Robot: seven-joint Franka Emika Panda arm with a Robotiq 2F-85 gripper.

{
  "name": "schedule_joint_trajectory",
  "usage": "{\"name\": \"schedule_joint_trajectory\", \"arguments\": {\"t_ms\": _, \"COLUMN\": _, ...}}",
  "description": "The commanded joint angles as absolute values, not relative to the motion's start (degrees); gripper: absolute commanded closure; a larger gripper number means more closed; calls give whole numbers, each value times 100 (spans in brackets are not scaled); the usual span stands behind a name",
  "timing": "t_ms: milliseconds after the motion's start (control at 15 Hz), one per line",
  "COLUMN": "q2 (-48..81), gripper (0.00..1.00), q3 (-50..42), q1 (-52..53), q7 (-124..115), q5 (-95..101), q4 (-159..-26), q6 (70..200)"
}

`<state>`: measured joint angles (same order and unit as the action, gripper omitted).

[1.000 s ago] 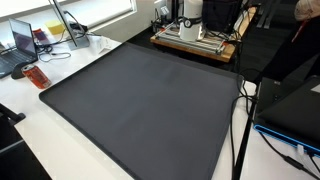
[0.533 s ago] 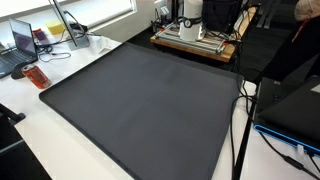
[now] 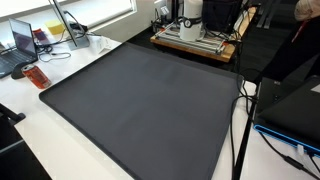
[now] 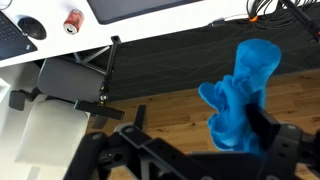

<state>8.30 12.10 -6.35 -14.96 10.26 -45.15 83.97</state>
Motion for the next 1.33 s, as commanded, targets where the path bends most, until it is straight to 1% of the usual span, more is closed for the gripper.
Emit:
{"name": "schedule_joint_trajectory", "arguments": {"t_ms": 0, "q2": 1038, "gripper": 0, "q3": 1245, "q1": -622, "q7": -1394, "q5": 912, "q4": -4067, "q6": 8114}}
{"name": "schedule_joint_trajectory", "arguments": {"t_ms": 733, "q2": 1170, "gripper": 0, "q3": 1321, "q1": -612, "q7": -1398, "q5": 938, "q4": -3798, "q6": 7779}}
{"name": "schedule_joint_trajectory", "arguments": {"t_ms": 1067, "q2": 1177, "gripper": 0, "q3": 1350, "q1": -622, "q7": -1399, "q5": 923, "q4": -3777, "q6": 7812}}
{"name": "schedule_joint_trajectory", "arguments": {"t_ms": 1267, "q2": 1167, "gripper": 0, "q3": 1375, "q1": -595, "q7": -1451, "q5": 988, "q4": -3915, "q6": 8049}}
